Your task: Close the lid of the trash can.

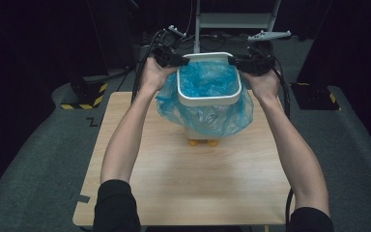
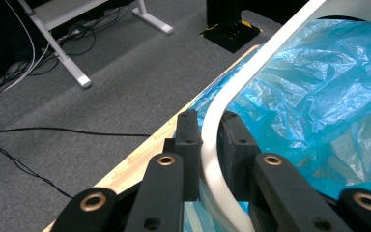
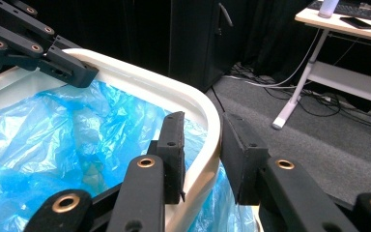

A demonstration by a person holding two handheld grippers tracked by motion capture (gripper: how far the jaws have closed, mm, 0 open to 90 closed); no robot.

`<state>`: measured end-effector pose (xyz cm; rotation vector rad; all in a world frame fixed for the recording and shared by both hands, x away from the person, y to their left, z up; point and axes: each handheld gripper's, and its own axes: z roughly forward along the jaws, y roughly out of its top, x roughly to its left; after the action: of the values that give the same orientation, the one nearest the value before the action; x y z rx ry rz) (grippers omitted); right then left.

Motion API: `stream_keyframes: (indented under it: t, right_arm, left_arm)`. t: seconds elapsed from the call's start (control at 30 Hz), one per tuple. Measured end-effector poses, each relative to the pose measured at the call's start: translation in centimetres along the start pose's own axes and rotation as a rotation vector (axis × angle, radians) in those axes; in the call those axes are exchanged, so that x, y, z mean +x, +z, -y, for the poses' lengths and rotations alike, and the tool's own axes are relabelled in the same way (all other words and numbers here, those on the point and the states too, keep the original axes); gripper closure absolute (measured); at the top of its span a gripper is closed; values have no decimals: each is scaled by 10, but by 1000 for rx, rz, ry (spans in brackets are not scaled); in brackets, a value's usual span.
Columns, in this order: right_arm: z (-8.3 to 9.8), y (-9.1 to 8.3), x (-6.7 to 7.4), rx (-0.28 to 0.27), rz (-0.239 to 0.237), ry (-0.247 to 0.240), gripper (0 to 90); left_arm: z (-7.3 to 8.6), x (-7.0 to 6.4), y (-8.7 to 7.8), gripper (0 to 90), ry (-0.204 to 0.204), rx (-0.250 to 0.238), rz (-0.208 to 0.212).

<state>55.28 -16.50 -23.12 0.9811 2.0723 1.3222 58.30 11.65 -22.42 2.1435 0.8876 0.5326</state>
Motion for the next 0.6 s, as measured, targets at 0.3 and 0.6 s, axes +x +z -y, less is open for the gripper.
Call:
stream_keyframes:
  t: [0.3, 0.6]
  right_arm:
    - [1, 2, 2, -1, 30, -5, 727]
    - [1, 2, 3, 0, 50, -2, 733]
  left_arm:
    - [4, -1, -1, 743, -19, -25, -12]
    - [14, -4, -15, 589, -68, -99, -24]
